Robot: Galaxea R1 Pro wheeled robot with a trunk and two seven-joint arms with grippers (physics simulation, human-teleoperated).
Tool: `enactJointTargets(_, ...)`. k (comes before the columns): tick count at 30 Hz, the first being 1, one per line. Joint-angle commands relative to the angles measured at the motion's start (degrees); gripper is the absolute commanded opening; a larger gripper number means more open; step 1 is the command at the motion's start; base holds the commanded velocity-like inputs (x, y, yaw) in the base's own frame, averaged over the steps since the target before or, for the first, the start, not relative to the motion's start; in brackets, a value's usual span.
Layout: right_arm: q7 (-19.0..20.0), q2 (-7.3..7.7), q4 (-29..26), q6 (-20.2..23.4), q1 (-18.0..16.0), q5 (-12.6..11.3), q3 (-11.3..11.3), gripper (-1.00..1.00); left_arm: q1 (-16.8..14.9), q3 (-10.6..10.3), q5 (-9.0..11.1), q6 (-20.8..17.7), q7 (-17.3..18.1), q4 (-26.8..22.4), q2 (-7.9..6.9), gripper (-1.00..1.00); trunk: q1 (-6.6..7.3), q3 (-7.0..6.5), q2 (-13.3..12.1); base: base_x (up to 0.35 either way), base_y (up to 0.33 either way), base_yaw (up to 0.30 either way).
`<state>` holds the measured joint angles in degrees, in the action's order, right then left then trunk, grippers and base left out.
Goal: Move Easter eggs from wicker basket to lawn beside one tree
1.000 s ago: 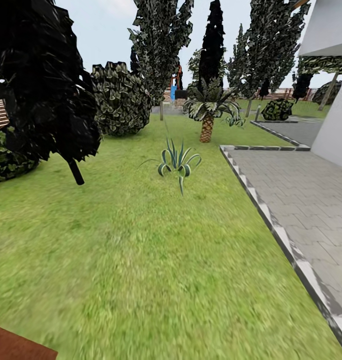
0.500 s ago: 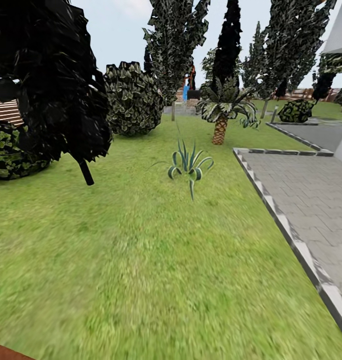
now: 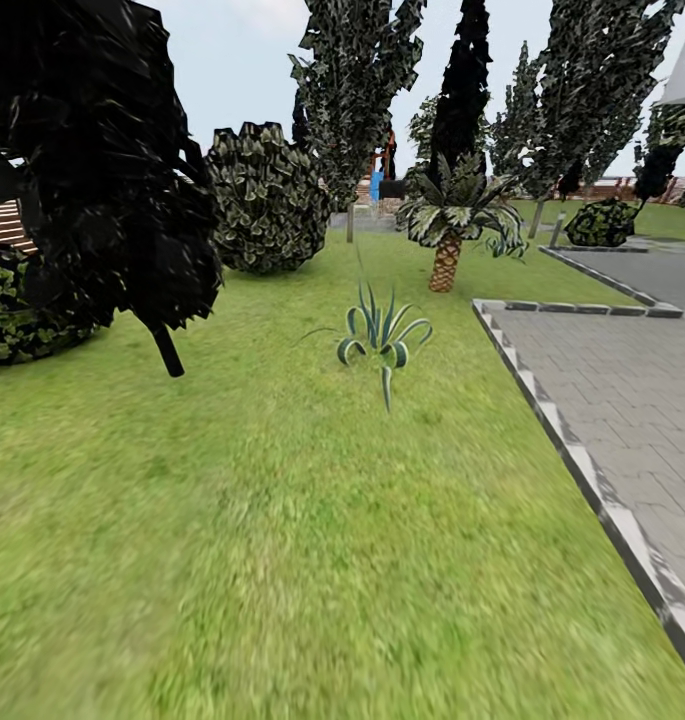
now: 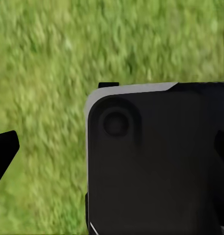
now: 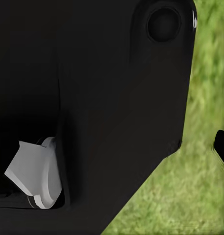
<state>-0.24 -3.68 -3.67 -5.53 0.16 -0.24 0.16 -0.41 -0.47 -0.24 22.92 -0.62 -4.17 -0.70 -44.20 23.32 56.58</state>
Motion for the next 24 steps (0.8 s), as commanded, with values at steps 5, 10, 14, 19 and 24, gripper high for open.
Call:
enactJointTargets(5,0.0,-0.01,-0.1,-0.1,0.0,0.0,0.0,1.0,0.0,-0.1,0.0,0.2,-0.1,0.0,-0.01,1.0,-0.04,0.05,0.0,0.312,-0.107,0.001)
enactJointTargets(10,0.0,-0.01,0.0,-0.1,0.0,0.0,0.0,1.0,0.0,-0.1,0.0,0.2,-0.1,0.0,-0.01,1.0,-0.04,0.05,0.0,0.311,-0.109,0.051)
enactJointTargets(14,0.0,-0.03,0.0,-0.1,0.0,0.0,0.0,1.0,0.0,-0.1,0.0,0.2,-0.1,0.0,-0.01,1.0,-0.04,0.05,0.0,0.31,-0.111,0.209)
enactJointTargets(19,0.0,-0.01,0.0,-0.1,0.0,0.0,0.0,1.0,0.0,-0.1,0.0,0.2,-0.1,0.0,-0.01,1.0,-0.04,0.05,0.0,0.307,-0.116,0.264)
enactJointTargets(24,0.0,-0.01,0.0,-0.1,0.0,0.0,0.0,1.0,0.0,-0.1,0.0,0.2,-0.1,0.0,-0.01,1.0,-0.04,0.05,0.0,0.304,-0.125,0.203)
